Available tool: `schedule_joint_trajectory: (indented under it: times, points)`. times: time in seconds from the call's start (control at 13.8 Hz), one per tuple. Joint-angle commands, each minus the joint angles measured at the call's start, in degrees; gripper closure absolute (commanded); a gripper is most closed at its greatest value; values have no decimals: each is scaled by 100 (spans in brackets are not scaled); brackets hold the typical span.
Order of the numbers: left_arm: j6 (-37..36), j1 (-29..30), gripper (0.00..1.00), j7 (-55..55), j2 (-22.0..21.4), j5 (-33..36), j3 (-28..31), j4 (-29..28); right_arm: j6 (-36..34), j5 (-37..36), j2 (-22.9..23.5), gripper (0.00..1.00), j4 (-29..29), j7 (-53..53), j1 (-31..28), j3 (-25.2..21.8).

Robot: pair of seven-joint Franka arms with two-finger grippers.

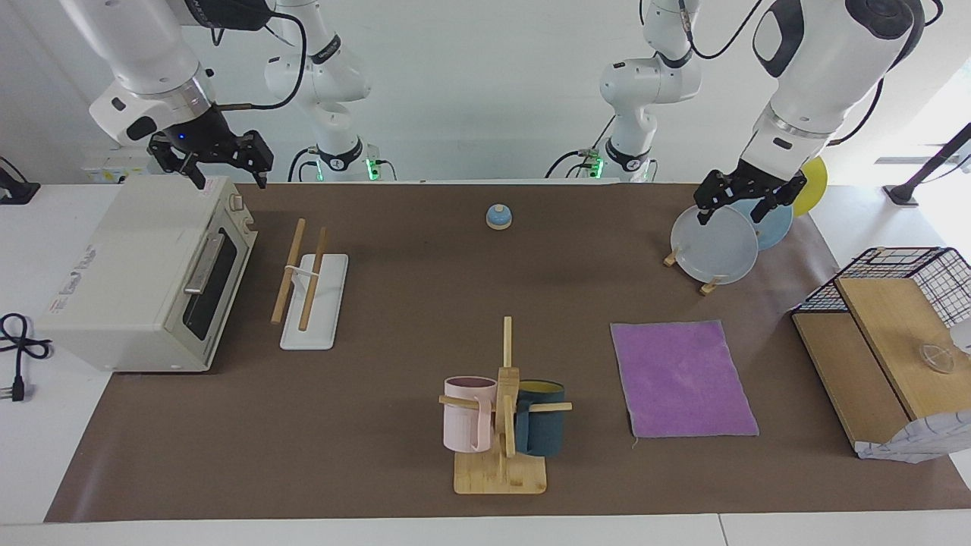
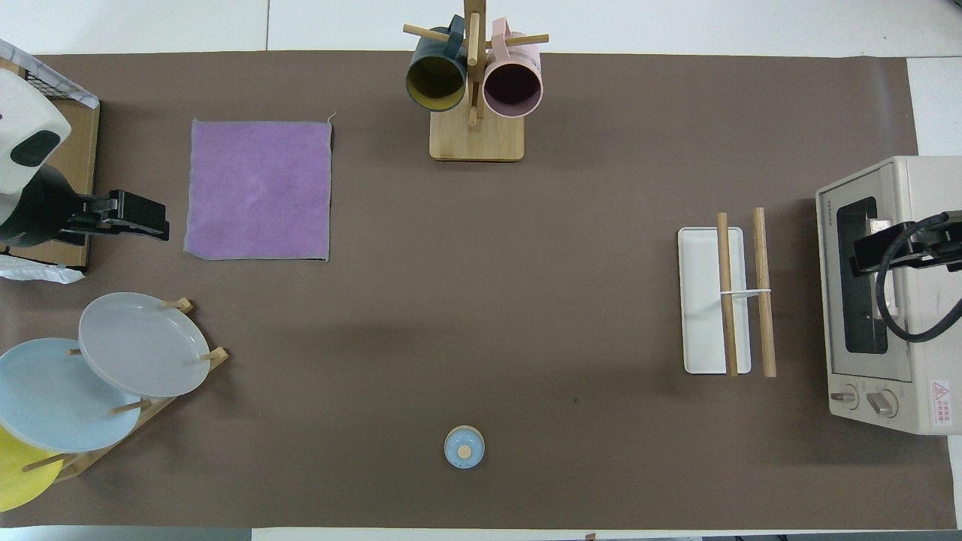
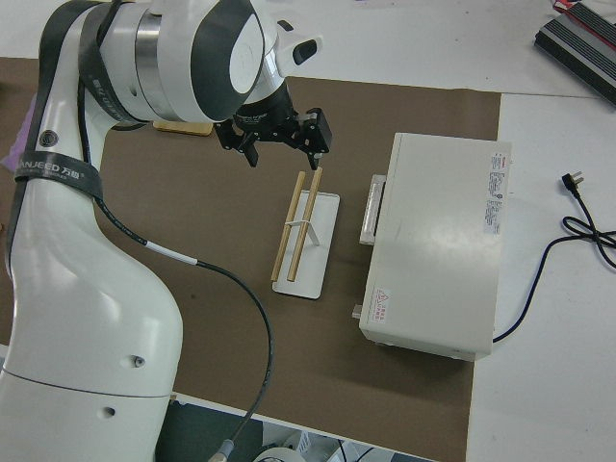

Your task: Fold towel and hang on rack

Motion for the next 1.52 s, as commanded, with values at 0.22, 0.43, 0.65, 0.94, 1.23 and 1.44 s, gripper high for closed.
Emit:
schedule_joint_trajectory:
  times: [0.22,0.43,0.65,0.94,1.23,1.44]
  points:
    - [23,-30,0,66,-117,-59,55,-112,2,130,-94,0,-100,-129,-122,40]
    - [59,-30,0,66,-117,-51,55,-103,2,130,-102,0,-100,-129,-113,40]
    - [41,-30,0,14,-125,-60,46,-147,2,130,-94,0,-100,-129,-113,40]
    - [373,128,0,31,-222,-68,63,-541,2,130,-94,0,-100,-129,-122,40]
    - [1505,427,0,128,-56,-68,63,-1376,2,130,-94,0,-100,-129,-122,40]
    - [2595,681,0,137,444,-68,63,-1948,20,130,-94,0,-100,-120,-113,40]
